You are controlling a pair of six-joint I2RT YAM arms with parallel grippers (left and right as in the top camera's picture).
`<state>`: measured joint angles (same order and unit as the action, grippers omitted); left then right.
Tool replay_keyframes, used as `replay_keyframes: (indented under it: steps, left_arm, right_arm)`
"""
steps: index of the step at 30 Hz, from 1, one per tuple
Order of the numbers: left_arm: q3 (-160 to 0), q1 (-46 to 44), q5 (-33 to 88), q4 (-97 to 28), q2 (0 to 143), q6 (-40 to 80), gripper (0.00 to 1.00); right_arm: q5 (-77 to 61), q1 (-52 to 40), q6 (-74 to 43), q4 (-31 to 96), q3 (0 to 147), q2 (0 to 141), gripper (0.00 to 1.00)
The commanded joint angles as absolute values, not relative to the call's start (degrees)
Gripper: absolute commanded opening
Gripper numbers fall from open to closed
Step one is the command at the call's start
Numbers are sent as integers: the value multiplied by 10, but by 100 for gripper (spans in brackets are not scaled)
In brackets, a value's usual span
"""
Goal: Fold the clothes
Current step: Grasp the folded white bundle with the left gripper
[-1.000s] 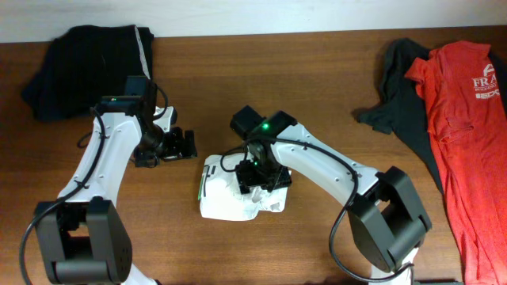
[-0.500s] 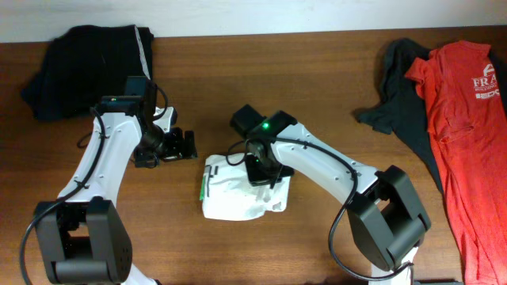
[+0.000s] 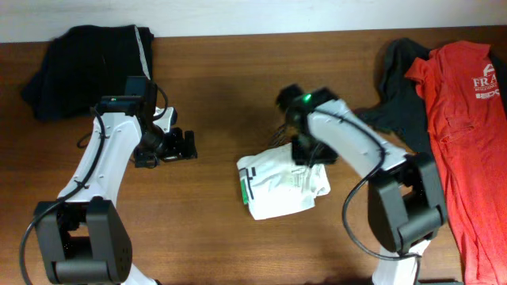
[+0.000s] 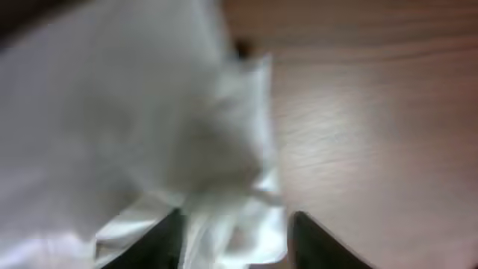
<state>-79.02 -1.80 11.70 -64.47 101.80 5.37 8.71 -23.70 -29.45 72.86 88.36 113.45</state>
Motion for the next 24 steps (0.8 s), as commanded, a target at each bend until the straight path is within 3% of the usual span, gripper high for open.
replay_keyframes:
  steps: [1,3,7,10,12,15,16,17,18,24]
  left_arm:
    - [-787,-17,115,-646,1014,42,98]
    - [-787,-17,115,-645,1014,42,98]
    - [-778,-17,115,-645,1014,42,98]
    - [-750,-17,115,-628,1014,42,98]
    - [-734,-17,115,-614,1014,42,98]
    - [-732,-17,124,-613,1014,42,98]
    - [-729,-18,134,-613,1014,42,98]
    - [-722,-19,146,-611,1014,42,98]
    - [-715,-22,151,-605,1014,42,98]
    - [-637,-100,305,-472,1014,42,99]
  right_arm:
    - [109,-190,-268,749,919,1135,95]
    - [60,-171,-232,751,919,1135,97]
    - [-121,-168,-87,697,890,1136,92]
    - [-123,-168,-88,650,857,1136,83]
    - [-119,-168,-89,584,812,1136,83]
    - [7,-152,-186,524,789,1136,84]
    - [10,-145,-188,525,792,1136,85]
    - [9,-131,-203,533,801,1136,95]
    - [7,-120,-209,548,814,1136,99]
    - [7,-16,-213,706,984,1136,99]
